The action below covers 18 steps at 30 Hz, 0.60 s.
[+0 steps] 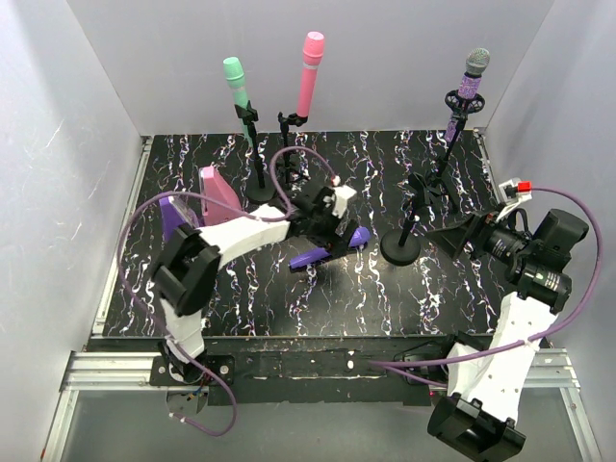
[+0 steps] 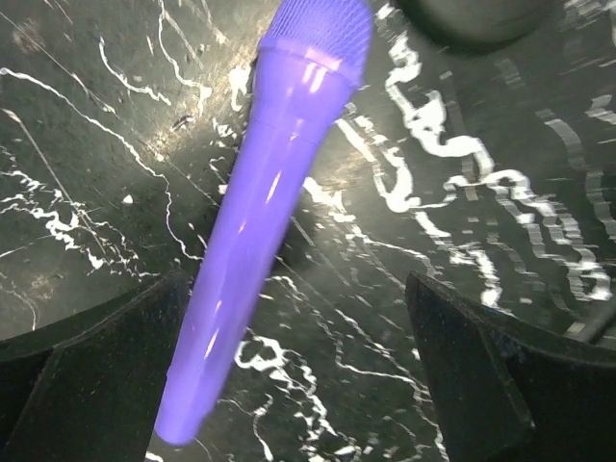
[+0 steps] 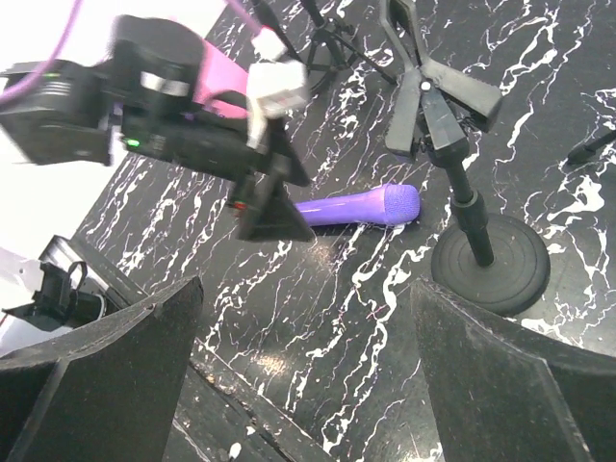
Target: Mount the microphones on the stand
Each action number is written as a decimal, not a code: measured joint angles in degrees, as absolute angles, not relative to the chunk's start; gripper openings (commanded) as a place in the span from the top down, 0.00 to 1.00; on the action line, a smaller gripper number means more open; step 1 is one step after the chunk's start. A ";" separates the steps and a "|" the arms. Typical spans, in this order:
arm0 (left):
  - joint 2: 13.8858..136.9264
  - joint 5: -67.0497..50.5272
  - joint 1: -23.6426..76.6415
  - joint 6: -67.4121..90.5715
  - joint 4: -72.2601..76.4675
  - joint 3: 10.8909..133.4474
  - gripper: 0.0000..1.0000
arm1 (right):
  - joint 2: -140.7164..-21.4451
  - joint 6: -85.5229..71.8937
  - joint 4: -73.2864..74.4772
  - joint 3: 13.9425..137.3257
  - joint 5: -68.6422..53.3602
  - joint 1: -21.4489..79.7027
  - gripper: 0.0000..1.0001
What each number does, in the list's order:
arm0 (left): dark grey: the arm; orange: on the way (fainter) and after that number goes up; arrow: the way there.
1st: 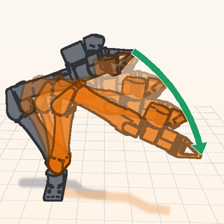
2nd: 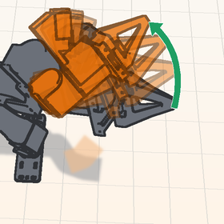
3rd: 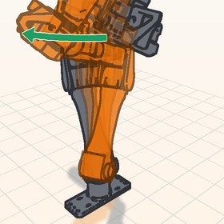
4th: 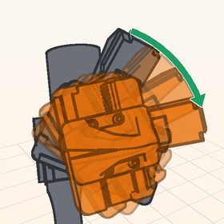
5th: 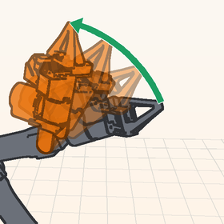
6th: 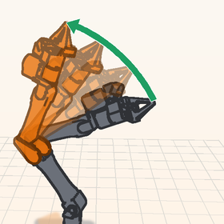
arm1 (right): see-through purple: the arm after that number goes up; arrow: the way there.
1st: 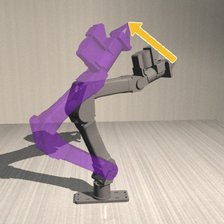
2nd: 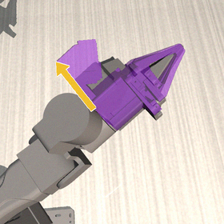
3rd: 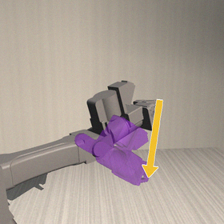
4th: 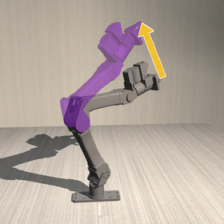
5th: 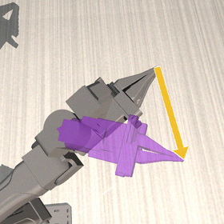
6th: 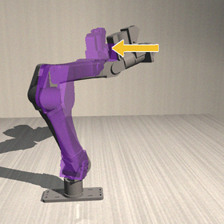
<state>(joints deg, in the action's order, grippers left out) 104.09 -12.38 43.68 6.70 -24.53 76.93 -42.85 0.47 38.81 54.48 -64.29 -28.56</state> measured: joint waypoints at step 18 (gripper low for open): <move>122.63 4.34 49.95 -1.50 -35.31 92.44 0.25 | -40.47 0.32 35.90 52.60 -68.93 -28.86 0.05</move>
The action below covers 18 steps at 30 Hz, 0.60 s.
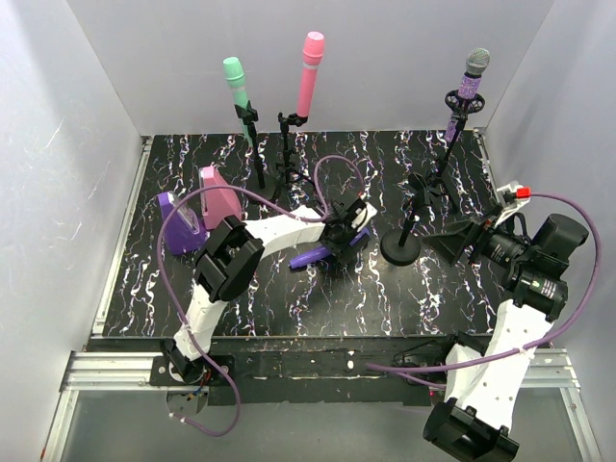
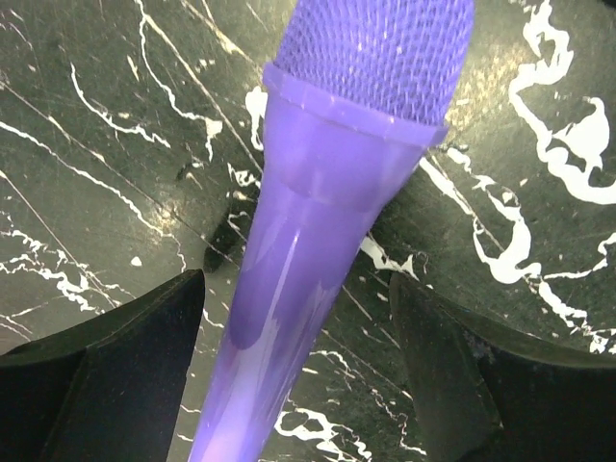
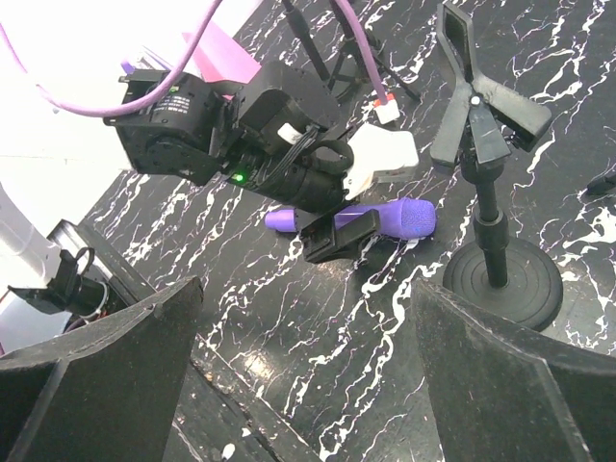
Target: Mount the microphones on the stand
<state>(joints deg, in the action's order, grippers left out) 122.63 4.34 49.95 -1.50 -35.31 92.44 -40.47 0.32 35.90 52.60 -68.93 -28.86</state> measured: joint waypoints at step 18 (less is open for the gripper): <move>128.99 4.80 49.95 -0.21 -37.19 102.41 1.00 | -39.77 0.36 35.86 52.60 -70.74 -28.86 0.05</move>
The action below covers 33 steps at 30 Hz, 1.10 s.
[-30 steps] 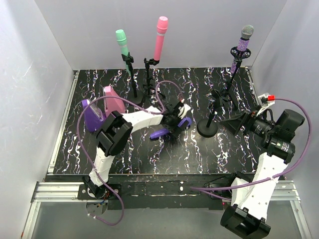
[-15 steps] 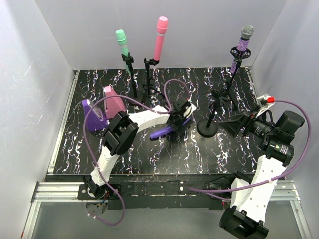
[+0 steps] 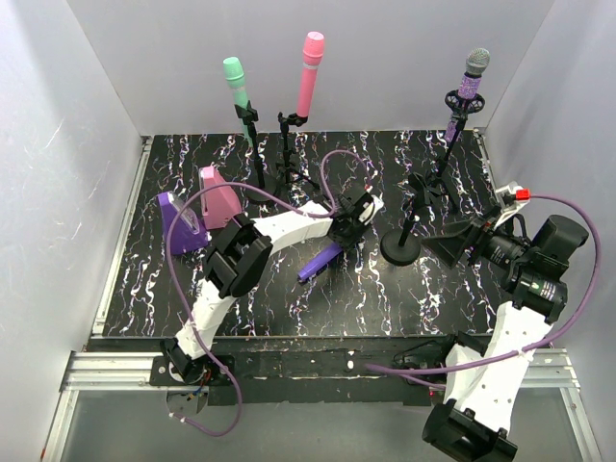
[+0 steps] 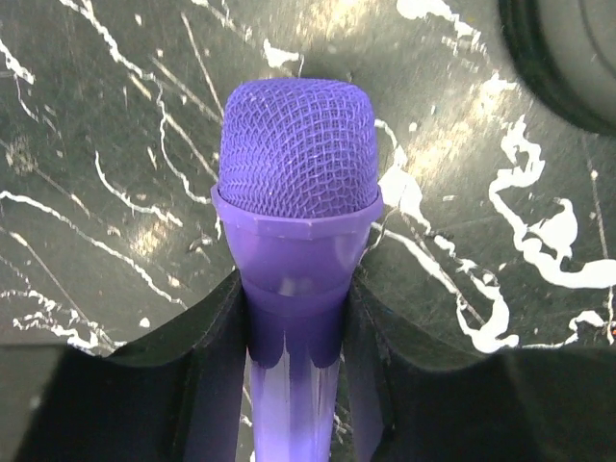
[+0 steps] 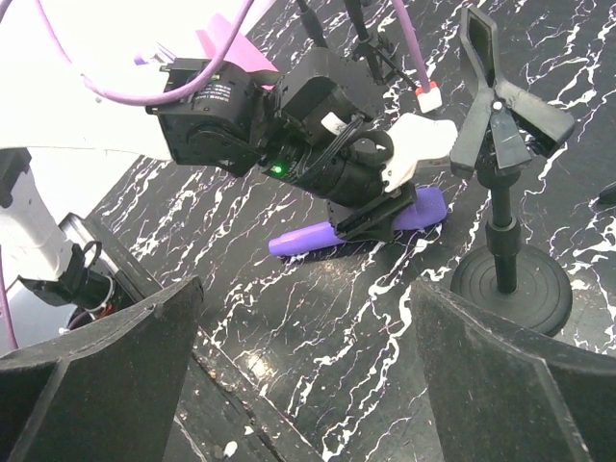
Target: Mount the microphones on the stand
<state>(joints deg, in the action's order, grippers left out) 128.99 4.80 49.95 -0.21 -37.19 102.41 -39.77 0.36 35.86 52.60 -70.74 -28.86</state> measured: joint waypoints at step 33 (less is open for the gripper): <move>54.02 -16.84 36.82 15.46 -4.64 52.10 1.00 | -69.08 40.07 61.25 81.30 -56.40 -17.67 0.06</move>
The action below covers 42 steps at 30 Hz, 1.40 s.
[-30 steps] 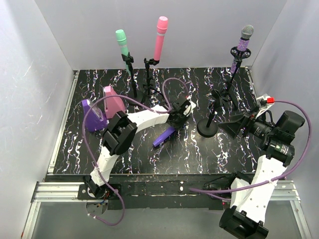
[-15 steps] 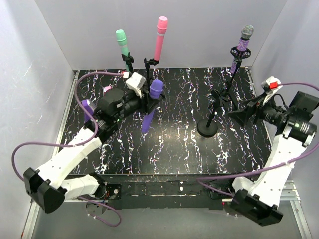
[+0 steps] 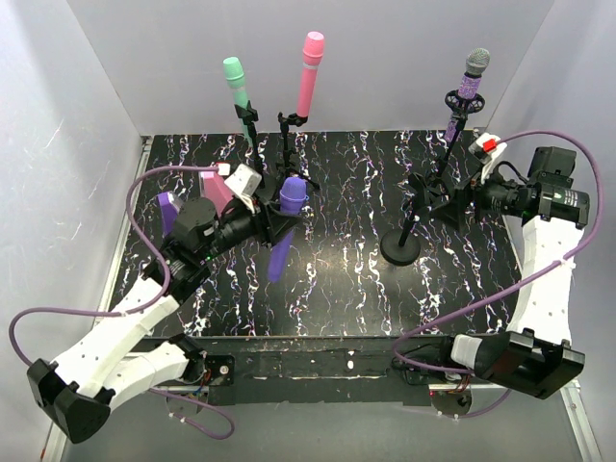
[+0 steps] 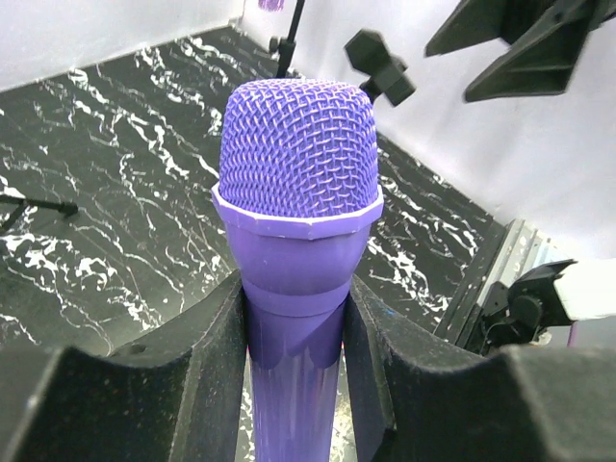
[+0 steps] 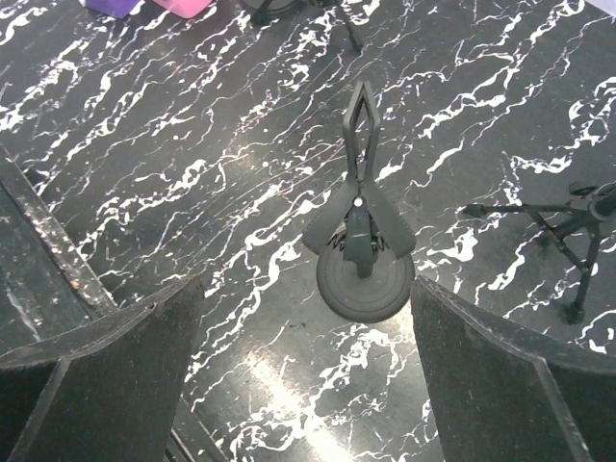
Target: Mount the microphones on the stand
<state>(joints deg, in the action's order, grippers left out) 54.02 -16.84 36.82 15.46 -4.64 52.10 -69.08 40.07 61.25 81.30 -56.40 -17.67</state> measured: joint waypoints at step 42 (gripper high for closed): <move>47.44 -16.97 36.80 16.95 -2.44 49.12 1.00 | -72.31 34.41 39.66 72.18 -42.44 -4.34 0.55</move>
<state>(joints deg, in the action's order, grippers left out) 47.44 -16.97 36.80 16.95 -2.44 49.12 -72.31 34.41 39.66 72.18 -42.44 -4.34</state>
